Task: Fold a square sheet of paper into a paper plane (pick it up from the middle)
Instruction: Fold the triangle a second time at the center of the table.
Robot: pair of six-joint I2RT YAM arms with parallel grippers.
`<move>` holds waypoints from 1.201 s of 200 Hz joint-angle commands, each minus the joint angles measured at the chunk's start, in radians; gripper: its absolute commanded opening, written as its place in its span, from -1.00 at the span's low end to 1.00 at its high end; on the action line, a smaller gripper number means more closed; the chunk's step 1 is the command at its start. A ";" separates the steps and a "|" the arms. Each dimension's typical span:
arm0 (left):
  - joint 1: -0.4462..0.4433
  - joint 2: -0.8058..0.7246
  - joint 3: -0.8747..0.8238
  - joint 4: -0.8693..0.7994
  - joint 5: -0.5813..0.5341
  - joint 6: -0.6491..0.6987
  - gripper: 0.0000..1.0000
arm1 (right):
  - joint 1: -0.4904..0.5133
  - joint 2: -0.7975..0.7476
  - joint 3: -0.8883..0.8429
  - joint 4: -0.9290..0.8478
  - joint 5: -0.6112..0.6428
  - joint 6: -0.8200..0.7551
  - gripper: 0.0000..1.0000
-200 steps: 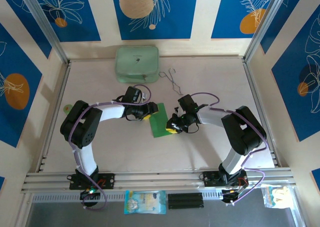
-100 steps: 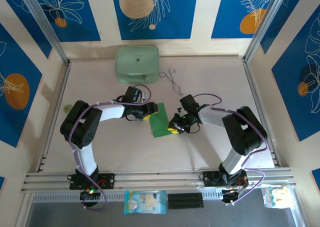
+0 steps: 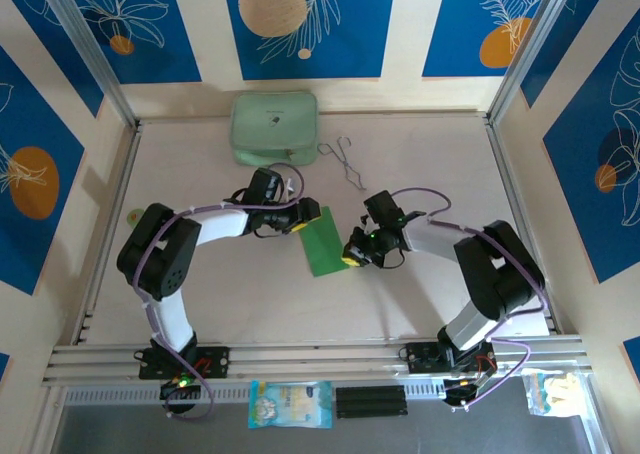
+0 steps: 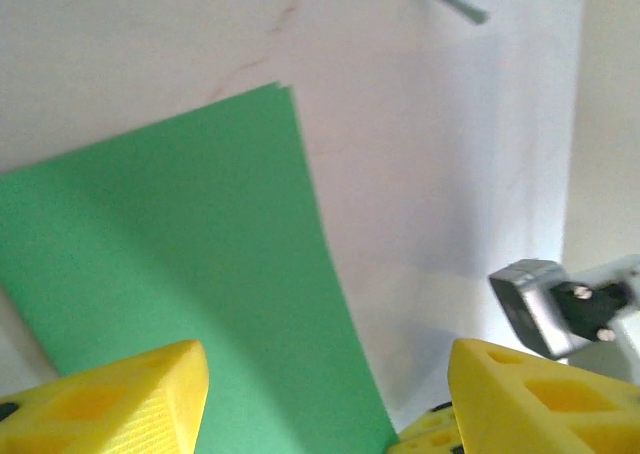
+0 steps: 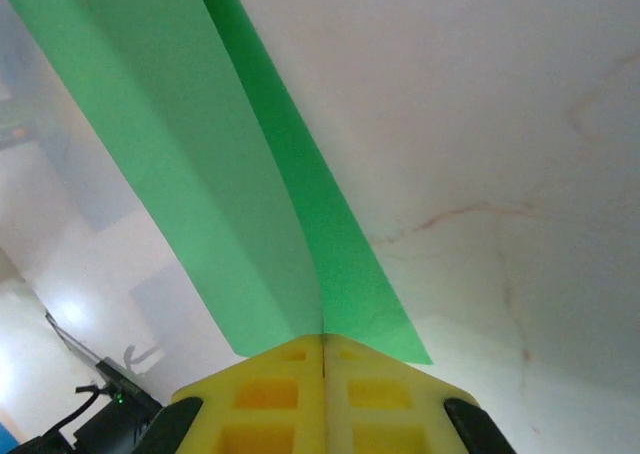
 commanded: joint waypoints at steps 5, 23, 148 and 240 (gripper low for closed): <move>-0.024 -0.014 0.009 0.056 0.049 -0.006 0.29 | -0.014 -0.058 -0.047 -0.036 0.035 0.020 -1.00; -0.032 0.017 0.011 0.067 0.064 -0.015 0.24 | -0.016 -0.075 -0.065 -0.037 0.037 0.029 -1.00; -0.050 0.156 0.103 -0.109 0.027 0.054 0.03 | -0.013 -0.050 0.009 -0.127 0.030 -0.025 -1.00; -0.053 0.180 0.109 -0.134 0.009 0.054 -0.04 | 0.070 0.060 0.150 -0.036 -0.038 -0.056 -1.00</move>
